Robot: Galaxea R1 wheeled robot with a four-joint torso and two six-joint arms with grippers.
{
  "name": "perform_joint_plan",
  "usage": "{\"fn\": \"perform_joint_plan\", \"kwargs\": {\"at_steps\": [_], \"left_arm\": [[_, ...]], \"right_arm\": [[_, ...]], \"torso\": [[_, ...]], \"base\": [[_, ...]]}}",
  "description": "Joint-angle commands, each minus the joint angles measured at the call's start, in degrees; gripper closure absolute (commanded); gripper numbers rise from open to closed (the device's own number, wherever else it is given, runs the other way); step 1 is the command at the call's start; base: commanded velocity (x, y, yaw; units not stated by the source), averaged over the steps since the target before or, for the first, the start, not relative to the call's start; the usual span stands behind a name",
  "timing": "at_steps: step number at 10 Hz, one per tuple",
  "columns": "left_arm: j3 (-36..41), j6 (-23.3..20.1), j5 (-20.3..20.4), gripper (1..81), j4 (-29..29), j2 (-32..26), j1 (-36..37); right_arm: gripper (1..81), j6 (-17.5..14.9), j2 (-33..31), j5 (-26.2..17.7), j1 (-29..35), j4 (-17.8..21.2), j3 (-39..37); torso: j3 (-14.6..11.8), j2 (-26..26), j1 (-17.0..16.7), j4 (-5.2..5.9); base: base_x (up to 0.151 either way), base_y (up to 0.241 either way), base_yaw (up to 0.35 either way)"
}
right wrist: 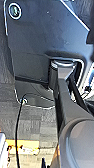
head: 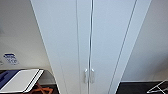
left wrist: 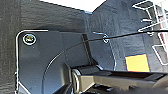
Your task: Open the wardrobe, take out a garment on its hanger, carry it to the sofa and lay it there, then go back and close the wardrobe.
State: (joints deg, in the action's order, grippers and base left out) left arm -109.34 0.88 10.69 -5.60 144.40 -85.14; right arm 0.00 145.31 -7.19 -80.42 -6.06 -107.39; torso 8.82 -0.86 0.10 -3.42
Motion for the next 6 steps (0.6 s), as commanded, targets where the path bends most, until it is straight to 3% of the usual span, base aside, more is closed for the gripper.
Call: {"fn": "perform_joint_plan", "kwargs": {"at_steps": [1,4,6], "left_arm": [[12.13,-0.26,-2.78,1.0,-0.82,-9.03,5.11],[19.25,-1.14,-2.69,1.0,-1.52,-15.27,8.62],[24.16,-1.50,-2.61,1.0,-8.35,-19.57,10.47]], "right_arm": [[1.0,0.35,-10.01,-3.62,8.90,0.43,13.44],[1.0,0.00,-16.52,-2.74,13.29,-0.18,23.02],[1.0,-0.18,-19.50,-2.83,16.73,-0.36,28.55]], "torso": [[0.00,0.00,0.00,0.00],[0.00,0.00,0.00,0.00],[0.02,0.00,0.00,0.00]], "base": [[0.000,0.000,0.000],[0.000,0.000,0.000],[0.000,0.000,0.000]]}}
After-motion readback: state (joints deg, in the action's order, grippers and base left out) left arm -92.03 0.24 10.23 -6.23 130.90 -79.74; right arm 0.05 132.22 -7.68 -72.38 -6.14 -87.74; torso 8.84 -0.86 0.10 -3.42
